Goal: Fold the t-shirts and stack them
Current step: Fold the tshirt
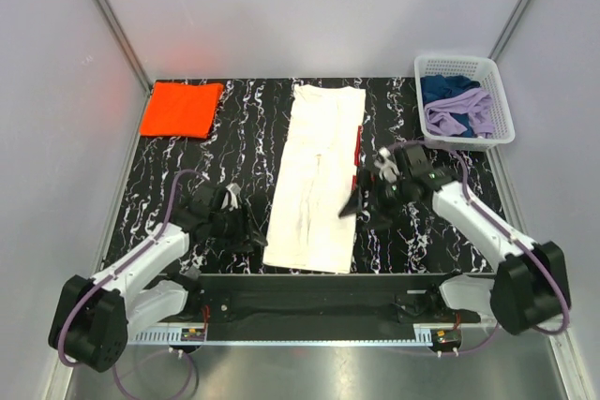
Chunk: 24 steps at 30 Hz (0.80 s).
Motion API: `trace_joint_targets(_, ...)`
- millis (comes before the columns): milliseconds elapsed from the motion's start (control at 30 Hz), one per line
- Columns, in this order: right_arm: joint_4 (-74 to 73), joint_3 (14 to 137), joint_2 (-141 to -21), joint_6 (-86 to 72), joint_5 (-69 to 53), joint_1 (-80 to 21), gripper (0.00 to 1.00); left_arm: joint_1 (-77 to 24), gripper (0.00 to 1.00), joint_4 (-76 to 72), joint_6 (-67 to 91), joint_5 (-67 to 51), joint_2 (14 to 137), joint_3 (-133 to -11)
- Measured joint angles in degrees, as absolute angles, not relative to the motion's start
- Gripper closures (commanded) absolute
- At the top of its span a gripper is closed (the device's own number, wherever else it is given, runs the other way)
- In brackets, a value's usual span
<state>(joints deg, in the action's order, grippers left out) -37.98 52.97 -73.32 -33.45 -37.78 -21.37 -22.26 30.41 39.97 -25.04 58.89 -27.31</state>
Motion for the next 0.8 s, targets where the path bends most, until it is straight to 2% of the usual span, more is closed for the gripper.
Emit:
trace_joint_targets(67,-39.8,45.0,-68.2,-34.2,-37.2,-21.4,0.13,-22.5,0.44,30.1,40.9,-25.0,56.6,-27.2)
trace_joint_targets(100,-40.5,42.1,-64.9,-34.7,-36.9,-21.4,0.24,-22.5,0.46,29.9,41.2,-25.0,56.1,-27.2)
trace_joint_targets(200,-39.9,35.2,-54.8,-37.2,-37.0,-21.4,0.35,-22.6,0.49,29.2,41.9,-25.1,56.4,-27.2)
trace_joint_targets(233,-39.0,32.9,-51.9,-38.5,-37.1,-21.4,0.45,-22.6,0.49,28.9,42.0,-25.1,57.0,-27.2)
trace_joint_targets(267,-37.8,30.4,-49.7,-39.7,-37.1,-21.4,0.48,-22.6,0.50,28.5,42.0,-25.3,57.8,-27.2)
trace_joint_targets(400,-34.7,22.3,-46.9,-44.4,-37.1,-21.4,0.48,-22.7,0.50,26.7,41.8,-26.3,61.9,-27.2)
trace_joint_targets(467,-34.1,20.0,-48.3,-45.8,-36.9,-21.5,0.44,-22.7,0.48,26.4,41.5,-26.7,64.0,-27.2)
trace_joint_targets(600,-32.1,18.3,-51.0,-47.2,-36.9,-23.0,0.38,-22.7,0.48,26.4,40.8,-26.8,67.2,-27.2)
trace_joint_targets(800,-26.5,18.3,-57.2,-48.6,-35.8,-26.5,0.36,-23.3,0.47,26.1,41.0,-26.8,68.8,-27.2)
